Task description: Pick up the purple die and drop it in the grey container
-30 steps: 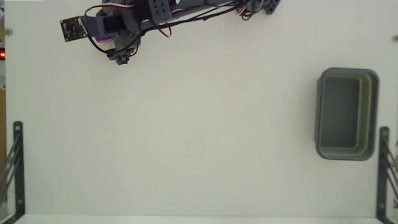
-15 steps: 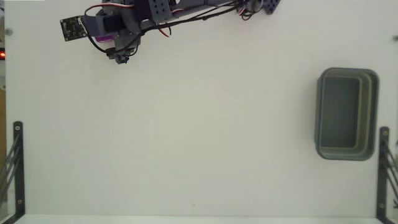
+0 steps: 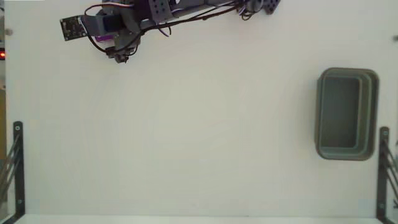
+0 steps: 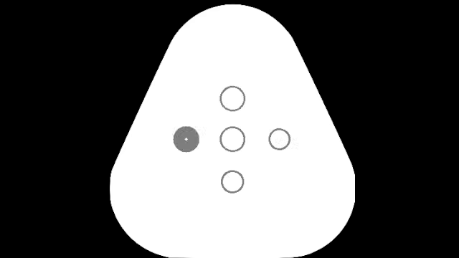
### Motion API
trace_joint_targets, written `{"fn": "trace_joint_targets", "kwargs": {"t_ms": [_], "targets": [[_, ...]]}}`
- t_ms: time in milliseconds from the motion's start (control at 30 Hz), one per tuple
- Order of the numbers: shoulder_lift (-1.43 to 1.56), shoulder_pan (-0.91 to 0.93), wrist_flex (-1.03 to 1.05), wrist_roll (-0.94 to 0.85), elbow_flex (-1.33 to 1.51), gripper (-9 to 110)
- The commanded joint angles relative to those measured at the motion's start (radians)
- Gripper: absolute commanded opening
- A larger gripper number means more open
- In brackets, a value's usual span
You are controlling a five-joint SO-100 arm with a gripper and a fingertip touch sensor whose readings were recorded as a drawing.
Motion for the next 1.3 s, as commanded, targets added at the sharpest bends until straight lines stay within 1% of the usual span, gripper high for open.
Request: {"fn": "trace_joint_targets", "kwargs": {"t_ms": [0, 1267], "targets": [[0.030, 0.008, -0.005, 0.000, -0.005, 85], [0.030, 0.008, -0.005, 0.000, -0.005, 76]]}}
